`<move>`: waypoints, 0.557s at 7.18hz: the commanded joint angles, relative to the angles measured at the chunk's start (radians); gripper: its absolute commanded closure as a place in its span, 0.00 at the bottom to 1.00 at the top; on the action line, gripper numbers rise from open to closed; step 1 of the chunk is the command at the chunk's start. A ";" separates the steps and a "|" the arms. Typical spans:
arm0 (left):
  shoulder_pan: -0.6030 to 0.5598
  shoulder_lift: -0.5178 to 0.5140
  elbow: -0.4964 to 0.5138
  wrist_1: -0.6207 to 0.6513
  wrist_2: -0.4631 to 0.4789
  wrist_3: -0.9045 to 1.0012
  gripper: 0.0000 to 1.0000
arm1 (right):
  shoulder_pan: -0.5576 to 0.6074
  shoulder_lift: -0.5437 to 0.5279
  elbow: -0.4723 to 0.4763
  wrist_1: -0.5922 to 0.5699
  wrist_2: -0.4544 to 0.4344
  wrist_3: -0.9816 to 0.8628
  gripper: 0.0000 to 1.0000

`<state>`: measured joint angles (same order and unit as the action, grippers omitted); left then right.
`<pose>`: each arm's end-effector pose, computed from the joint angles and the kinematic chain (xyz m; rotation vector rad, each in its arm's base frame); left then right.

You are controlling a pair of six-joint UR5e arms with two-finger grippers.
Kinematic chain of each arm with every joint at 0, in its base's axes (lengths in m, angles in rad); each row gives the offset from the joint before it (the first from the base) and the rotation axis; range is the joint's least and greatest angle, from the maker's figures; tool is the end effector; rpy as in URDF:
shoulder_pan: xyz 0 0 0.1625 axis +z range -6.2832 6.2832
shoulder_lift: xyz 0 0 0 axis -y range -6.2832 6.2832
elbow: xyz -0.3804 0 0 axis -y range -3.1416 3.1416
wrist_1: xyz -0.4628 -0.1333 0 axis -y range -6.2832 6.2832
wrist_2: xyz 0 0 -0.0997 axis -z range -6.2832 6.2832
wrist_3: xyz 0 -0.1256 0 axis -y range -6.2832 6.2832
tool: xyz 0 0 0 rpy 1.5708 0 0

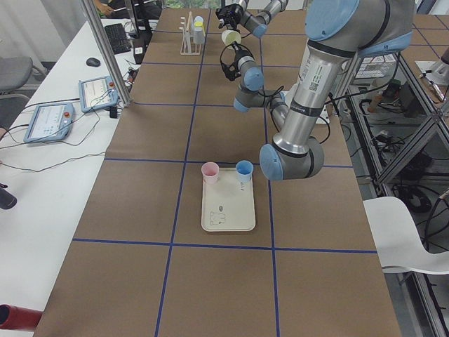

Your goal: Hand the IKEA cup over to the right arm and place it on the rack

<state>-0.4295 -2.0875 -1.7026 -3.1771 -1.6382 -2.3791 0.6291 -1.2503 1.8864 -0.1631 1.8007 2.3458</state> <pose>0.4852 -0.3596 0.0573 -0.4732 2.2712 -0.5754 -0.3876 -0.4115 0.1041 -0.2991 -2.0707 0.6403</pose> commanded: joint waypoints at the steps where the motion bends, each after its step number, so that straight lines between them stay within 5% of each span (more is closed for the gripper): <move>1: 0.008 0.000 -0.002 -0.006 0.021 -0.002 1.00 | -0.035 0.000 0.005 0.001 -0.043 0.001 0.02; 2: 0.008 0.000 -0.002 -0.006 0.021 0.000 1.00 | -0.037 0.000 0.006 0.001 -0.044 0.003 0.15; 3: 0.008 0.001 0.000 -0.007 0.024 0.001 0.68 | -0.037 0.000 0.006 0.001 -0.046 0.004 0.59; 4: 0.008 0.001 0.004 -0.006 0.061 0.003 0.34 | -0.037 -0.001 0.006 0.008 -0.046 0.004 0.88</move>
<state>-0.4219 -2.0868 -1.7020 -3.1835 -1.6059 -2.3780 0.5930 -1.2504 1.8924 -0.1608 1.7562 2.3493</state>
